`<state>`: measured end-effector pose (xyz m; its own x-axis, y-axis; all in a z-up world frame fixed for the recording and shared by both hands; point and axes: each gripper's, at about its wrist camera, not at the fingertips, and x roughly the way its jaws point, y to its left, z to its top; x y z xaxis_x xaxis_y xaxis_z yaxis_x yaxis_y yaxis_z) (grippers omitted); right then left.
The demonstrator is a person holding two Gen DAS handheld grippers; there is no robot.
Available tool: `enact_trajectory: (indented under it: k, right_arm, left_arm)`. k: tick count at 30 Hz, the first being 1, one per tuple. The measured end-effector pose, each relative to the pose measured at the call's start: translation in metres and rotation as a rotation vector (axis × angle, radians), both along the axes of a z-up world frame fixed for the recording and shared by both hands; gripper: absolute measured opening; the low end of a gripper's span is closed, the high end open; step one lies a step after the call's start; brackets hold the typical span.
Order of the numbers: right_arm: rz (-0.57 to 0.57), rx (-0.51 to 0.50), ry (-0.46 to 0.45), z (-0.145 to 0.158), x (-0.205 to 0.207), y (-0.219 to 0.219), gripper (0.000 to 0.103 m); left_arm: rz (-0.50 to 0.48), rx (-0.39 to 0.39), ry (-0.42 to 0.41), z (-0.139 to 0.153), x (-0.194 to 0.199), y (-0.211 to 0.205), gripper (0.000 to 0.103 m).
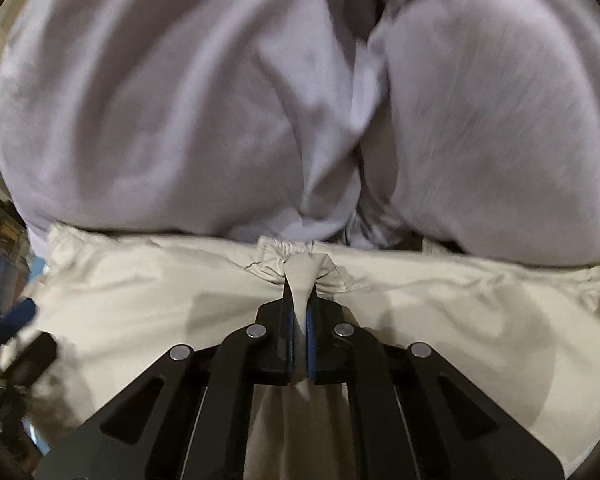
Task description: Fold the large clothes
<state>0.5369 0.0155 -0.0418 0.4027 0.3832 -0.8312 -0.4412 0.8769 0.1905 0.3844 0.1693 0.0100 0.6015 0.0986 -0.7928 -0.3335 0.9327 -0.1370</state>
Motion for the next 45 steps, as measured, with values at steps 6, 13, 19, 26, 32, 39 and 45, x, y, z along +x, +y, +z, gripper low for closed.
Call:
enact_trajectory:
  k: [6,13,19,26,32,39,45]
  right_arm:
    - [0.026,0.042,-0.013,0.01,-0.011,-0.013,0.022]
    - [-0.015,0.113,-0.068,0.037,-0.033,-0.065,0.042]
    - [-0.095,0.085,-0.111,0.04,-0.038,-0.106,0.042]
    - [-0.123,-0.009,-0.101,0.011,-0.044,-0.119,0.042]
    - [-0.148,-0.082,-0.139,-0.01,-0.032,-0.114,0.036]
    - [-0.165,-0.091,-0.143,-0.023,-0.014,-0.11,0.025]
    - [-0.164,-0.089,-0.155,-0.033,-0.004,-0.105,0.025]
  left_arm:
    - [-0.012,0.0,0.015,-0.006,0.005,-0.005,0.084]
    - [-0.035,0.004,0.012,-0.005,0.004,-0.017,0.084]
    - [-0.049,0.012,-0.003,-0.001,0.003,-0.025,0.084]
    - [-0.06,0.082,-0.009,-0.011,0.009,-0.036,0.084]
    - [-0.031,0.075,0.006,-0.031,0.014,-0.023,0.085]
    - [-0.004,0.076,0.01,-0.046,0.026,-0.013,0.085]
    - [0.013,0.07,0.011,-0.056,0.035,-0.006,0.088]
